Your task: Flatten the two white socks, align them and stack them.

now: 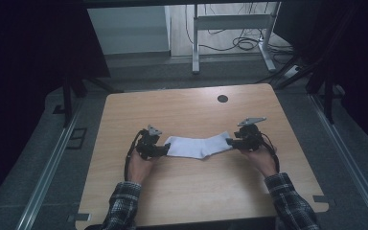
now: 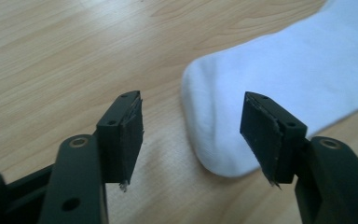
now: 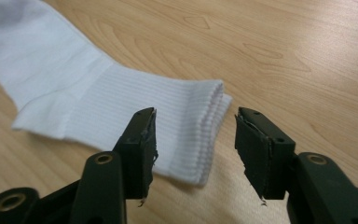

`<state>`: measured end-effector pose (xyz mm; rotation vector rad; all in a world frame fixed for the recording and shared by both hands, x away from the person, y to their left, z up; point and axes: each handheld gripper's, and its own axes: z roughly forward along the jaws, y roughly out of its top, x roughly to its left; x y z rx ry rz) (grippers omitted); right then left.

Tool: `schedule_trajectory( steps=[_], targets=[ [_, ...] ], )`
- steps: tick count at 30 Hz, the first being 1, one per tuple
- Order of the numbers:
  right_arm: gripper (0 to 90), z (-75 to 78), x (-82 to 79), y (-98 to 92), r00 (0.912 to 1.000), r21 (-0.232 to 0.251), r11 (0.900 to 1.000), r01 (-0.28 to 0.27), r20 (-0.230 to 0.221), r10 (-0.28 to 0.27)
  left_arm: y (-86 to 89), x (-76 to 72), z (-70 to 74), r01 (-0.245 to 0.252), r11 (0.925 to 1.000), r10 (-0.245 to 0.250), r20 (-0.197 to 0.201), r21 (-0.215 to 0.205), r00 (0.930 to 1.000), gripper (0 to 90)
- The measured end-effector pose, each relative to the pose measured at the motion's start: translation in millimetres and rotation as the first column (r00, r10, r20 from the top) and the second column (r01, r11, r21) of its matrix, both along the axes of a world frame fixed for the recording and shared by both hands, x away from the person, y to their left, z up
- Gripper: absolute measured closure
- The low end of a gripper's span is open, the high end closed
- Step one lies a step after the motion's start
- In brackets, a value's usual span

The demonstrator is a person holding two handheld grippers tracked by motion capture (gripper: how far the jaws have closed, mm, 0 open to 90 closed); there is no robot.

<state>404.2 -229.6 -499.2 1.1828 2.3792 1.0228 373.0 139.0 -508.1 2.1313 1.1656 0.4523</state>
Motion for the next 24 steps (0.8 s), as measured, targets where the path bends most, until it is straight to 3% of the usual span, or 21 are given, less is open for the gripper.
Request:
schedule_trajectory(
  steps=[5, 15, 24],
  targets=[
    [44.3, 4.3, -11.2, -5.5, 0.9997, 0.003, 1.000, -0.021, 0.016, 0.021, 4.1, -11.3, 1.1, 0.023, 0.9985, -0.023, -0.012, -0.050, 0.9997, 31.0],
    [37.7, 18.1, -30.6, -9.1, 0.9976, 0.016, 0.998, -0.063, 0.030, 0.062, 10.1, -33.1, 17.2, 0.067, 0.9937, -0.067, -0.001, -0.090, 0.9977, 22.2],
    [32.5, 23.7, -51.7, -10.7, 0.9943, 0.007, 0.995, -0.099, 0.041, 0.099, 8.4, -58.4, 21.6, 0.100, 0.9937, -0.100, -0.004, -0.051, 0.9950, 17.2]
  ],
)
